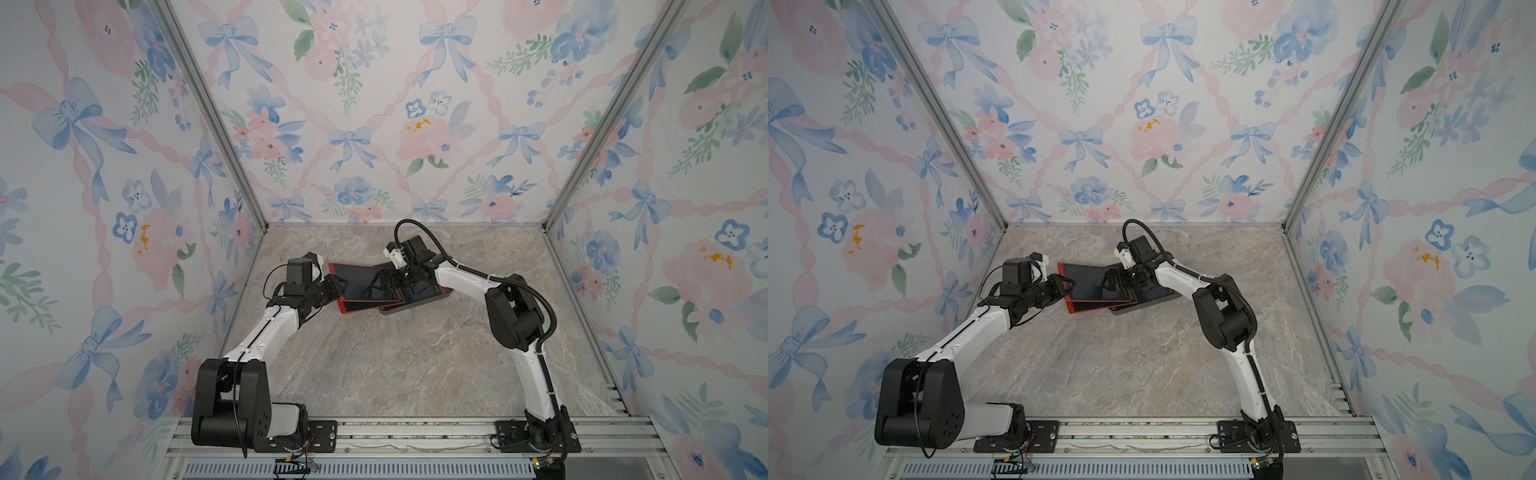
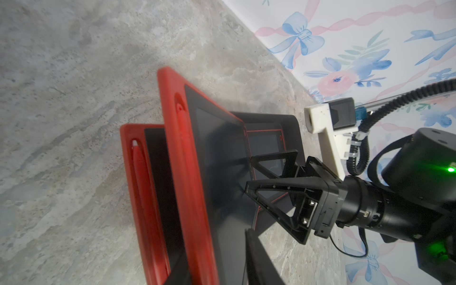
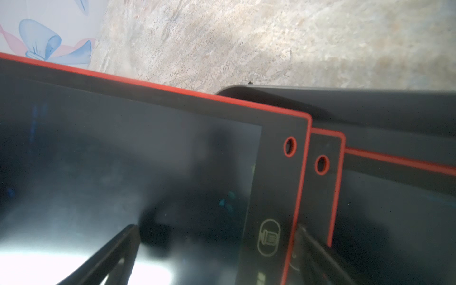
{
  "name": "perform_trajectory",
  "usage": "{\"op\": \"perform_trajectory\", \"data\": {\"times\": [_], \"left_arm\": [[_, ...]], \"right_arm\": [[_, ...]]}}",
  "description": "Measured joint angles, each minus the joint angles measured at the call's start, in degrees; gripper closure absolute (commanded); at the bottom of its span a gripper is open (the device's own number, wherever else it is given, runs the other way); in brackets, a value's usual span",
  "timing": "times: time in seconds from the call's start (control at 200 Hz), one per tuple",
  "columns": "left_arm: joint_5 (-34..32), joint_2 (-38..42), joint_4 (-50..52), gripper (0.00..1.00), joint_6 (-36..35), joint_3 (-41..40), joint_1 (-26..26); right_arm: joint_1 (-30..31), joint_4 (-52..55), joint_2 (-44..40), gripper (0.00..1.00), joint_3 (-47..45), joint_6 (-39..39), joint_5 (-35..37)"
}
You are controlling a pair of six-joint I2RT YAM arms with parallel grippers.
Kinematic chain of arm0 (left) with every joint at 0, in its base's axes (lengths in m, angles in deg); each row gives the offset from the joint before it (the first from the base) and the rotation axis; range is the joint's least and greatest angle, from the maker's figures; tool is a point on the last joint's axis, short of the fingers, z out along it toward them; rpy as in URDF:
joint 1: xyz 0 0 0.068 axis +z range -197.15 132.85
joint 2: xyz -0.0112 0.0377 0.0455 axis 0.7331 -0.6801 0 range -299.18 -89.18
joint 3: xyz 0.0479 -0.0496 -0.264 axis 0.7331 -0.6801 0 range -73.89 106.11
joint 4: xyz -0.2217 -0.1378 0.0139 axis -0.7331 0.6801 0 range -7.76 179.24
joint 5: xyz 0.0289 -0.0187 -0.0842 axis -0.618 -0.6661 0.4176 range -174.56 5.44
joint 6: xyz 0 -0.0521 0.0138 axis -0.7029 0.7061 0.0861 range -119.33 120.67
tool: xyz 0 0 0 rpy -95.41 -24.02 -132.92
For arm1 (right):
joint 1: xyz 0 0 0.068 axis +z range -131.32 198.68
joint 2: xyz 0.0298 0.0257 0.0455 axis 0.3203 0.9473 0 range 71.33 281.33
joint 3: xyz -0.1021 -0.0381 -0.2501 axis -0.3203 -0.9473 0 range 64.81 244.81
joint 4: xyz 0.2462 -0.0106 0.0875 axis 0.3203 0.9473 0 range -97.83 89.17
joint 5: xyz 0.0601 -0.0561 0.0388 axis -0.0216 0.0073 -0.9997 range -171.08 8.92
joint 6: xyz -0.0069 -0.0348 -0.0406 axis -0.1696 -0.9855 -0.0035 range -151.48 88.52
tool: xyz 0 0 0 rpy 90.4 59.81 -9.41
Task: Take out the writing tablet from the storage box
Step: Pick up the writing tablet from the storage box, then adjust the writing tablet in the storage box, then place the writing tablet at the center of the board.
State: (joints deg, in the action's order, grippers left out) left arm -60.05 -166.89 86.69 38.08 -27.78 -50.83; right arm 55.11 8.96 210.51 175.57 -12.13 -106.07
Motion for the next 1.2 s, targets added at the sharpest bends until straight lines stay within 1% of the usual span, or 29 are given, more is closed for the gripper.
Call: {"op": "perform_trajectory", "data": {"times": [0.095, 0.19, 0.415, 0.575, 0.68, 0.765, 0.885, 0.97, 1.09, 1.2], "left_arm": [[0.0, -0.6, 0.0, 0.91, 0.4, 0.0, 0.0], [0.6, -0.6, -0.6, 1.00, 1.4, 0.2, 0.0], [0.7, -0.6, -0.9, 1.00, 1.9, 0.3, 0.0], [1.0, -0.6, -1.0, 1.00, 2.3, 0.5, 0.2], [1.6, 0.3, -0.9, 1.00, 2.5, 1.3, 1.2], [1.2, 1.7, -0.9, 1.00, 2.8, 2.4, 3.0], [-1.8, 4.3, -0.9, 1.00, 3.2, 3.2, 5.7], [-4.3, 6.1, -0.7, 1.00, 3.7, 3.2, 7.6], [-7.9, 8.8, -1.4, 1.00, 4.9, 2.4, 10.6], [-11.5, 11.9, -4.5, 1.00, 7.0, -0.6, 13.5]], "right_arm": [[0.0, 0.0, 0.0, 0.00, 0.0, 0.0, 0.0], [0.0, 0.0, 0.1, 0.00, 0.0, 0.0, 0.1], [-0.1, -0.2, 0.1, 0.03, 0.1, 0.0, 0.2], [-0.6, -0.7, -0.2, 0.03, -0.3, -0.1, 0.2], [-1.6, -1.7, -2.5, 0.03, -2.8, -0.1, 1.2], [-2.7, -2.2, -5.3, 0.03, -5.3, 0.0, 2.1], [-4.4, -2.6, -8.7, 0.03, -6.8, -0.5, 4.1], [-5.0, -3.1, -9.1, 0.03, -6.8, -0.9, 5.4], [-4.2, -2.3, -7.8, 0.03, -6.6, -1.8, 7.5], [-3.4, -0.9, -5.1, 0.03, -5.6, -2.4, 8.6]]}}
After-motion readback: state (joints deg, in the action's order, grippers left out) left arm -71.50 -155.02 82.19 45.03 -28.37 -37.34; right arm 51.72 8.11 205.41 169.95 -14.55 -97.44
